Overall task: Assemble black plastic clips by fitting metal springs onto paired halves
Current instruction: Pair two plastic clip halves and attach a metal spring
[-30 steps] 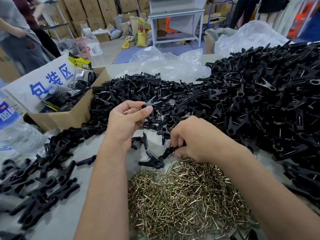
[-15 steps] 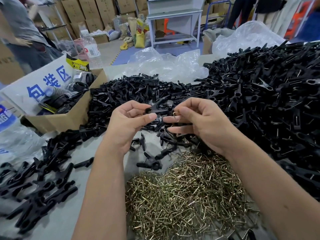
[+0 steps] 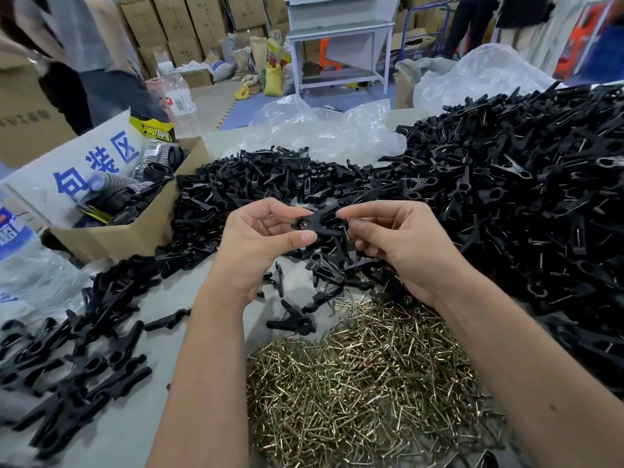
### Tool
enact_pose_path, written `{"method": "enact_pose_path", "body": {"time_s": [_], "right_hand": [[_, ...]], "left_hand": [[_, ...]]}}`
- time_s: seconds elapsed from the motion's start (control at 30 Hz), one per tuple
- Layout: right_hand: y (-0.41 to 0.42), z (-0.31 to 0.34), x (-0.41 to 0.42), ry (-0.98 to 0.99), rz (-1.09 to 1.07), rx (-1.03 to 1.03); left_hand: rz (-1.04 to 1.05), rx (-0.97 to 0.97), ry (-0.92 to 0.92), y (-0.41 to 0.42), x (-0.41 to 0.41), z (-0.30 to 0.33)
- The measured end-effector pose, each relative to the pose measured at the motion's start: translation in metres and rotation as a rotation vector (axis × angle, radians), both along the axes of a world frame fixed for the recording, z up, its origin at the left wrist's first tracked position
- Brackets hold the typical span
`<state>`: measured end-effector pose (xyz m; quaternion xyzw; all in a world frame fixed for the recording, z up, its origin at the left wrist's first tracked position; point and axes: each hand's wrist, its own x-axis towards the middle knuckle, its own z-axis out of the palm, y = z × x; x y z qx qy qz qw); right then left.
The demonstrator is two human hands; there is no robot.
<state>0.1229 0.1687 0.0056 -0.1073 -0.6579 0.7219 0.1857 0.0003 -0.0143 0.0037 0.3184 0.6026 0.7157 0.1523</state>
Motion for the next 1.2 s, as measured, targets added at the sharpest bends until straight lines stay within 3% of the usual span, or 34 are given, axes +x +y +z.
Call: {"method": "enact_pose_path", "body": {"time_s": [0.47,0.83,1.0,1.2], "right_hand": [[-0.01,-0.004,-0.003,0.133,-0.097,0.125],[-0.011,-0.003,-0.002,0.073,-0.212,0.175],[-0.014,0.0,-0.002,0.018,-0.208,-0.079],[-0.012,0.004,0.0,0.033,-0.037,-0.27]], "left_hand": [[0.0,-0.061,0.039,0.003,0.0,-0.003],[-0.045,-0.07,0.012,0.01,0.005,-0.004],[-0.04,-0.071,0.02,0.012,0.007,-0.003],[0.007,-0.048,0.03,0.01,0.007,-0.002]]}}
